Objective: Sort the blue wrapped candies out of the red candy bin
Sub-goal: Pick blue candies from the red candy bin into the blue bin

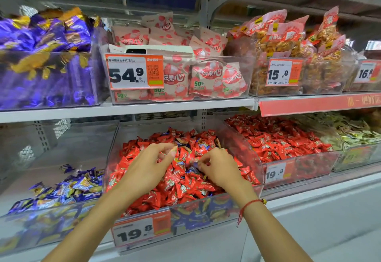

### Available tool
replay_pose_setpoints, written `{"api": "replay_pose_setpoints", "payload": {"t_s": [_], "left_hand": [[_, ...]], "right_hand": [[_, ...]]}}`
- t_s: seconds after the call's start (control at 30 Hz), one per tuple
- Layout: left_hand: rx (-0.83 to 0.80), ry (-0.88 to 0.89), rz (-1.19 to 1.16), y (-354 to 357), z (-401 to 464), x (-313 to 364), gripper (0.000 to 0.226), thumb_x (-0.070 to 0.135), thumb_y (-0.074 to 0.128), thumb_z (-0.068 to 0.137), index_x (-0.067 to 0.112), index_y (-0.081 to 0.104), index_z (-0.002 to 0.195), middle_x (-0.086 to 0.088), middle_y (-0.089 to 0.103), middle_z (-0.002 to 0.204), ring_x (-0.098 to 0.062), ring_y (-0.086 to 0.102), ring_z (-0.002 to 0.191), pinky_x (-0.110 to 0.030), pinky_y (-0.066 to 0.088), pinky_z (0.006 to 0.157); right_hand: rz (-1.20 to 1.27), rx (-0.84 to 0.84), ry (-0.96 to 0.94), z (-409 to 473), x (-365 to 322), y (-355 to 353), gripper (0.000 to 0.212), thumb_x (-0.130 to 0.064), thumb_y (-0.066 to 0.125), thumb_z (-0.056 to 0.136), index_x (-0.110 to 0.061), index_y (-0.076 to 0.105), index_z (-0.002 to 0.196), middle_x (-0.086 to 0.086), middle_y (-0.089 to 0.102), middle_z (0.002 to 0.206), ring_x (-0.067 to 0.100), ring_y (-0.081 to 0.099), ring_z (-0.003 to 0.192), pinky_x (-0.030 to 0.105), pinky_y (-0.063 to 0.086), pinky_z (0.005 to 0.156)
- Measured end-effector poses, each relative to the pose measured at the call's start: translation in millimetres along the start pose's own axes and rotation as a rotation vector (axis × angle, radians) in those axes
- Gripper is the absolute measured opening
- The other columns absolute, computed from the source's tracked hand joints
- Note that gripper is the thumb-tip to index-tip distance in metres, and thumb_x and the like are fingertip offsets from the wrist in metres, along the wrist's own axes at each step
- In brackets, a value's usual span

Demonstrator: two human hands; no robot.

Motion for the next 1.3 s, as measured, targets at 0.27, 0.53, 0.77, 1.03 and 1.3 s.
{"api": "replay_pose_setpoints", "payload": {"t_s": [0.27,0.53,0.77,1.03,1.3], "left_hand": [[0.017,-0.139,-0.426,0,11,-18,0.018,0.024,0.042,0.102,0.026,0.052,0.118,-0.001,0.066,0.107,-0.008,0.064,0.09,-0.023,0.054,0.071],[0.041,-0.043,-0.283,9,10,-12,0.028,0.035,0.036,0.103,0.033,0.055,0.123,-0.001,0.068,0.102,-0.018,0.062,0.087,-0.04,0.051,0.079],[0.08,0.015,-0.195,-24,11,-18,0.018,0.032,0.045,0.1,0.044,0.056,0.109,-0.007,0.065,0.076,-0.004,0.046,0.05,-0.033,0.041,0.058],[0.088,0.012,0.017,-29,3,-15,0.015,0.021,0.053,0.093,0.032,0.058,0.086,0.009,0.05,0.053,-0.01,0.037,0.047,-0.024,0.028,0.049],[0.141,0.036,0.053,-33,-4,-11,0.027,0.057,0.057,0.086,0.031,0.059,0.078,0.01,0.058,0.058,-0.005,0.052,0.052,-0.028,0.04,0.056]], "right_hand": [[1.07,-0.119,0.181,-9,-30,-19,0.032,-0.012,0.078,0.078,-0.003,0.065,0.107,0.014,0.073,0.092,0.016,0.068,0.077,0.022,0.058,0.072],[1.33,-0.321,0.187,-18,-57,22,0.017,-0.01,0.068,0.086,-0.01,0.071,0.104,0.006,0.075,0.096,0.012,0.071,0.089,0.016,0.055,0.072],[0.512,0.034,0.085,20,-18,-7,0.018,-0.003,0.061,0.088,-0.013,0.074,0.096,-0.001,0.069,0.082,0.009,0.062,0.074,0.021,0.053,0.071],[-0.159,-0.323,-0.17,31,-52,47,0.03,-0.026,0.057,0.094,-0.03,0.064,0.123,0.004,0.059,0.128,0.026,0.054,0.118,0.035,0.046,0.094],[-0.049,0.029,-0.06,21,-30,14,0.012,-0.03,0.064,0.086,-0.024,0.071,0.094,0.003,0.064,0.111,0.022,0.055,0.11,0.035,0.044,0.094]]}}
Point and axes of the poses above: each hand's wrist, its own z-axis towards the middle knuckle, its own y-axis out of the palm, x = y × z, the point moved 10 cm from there along z, towards the middle knuckle
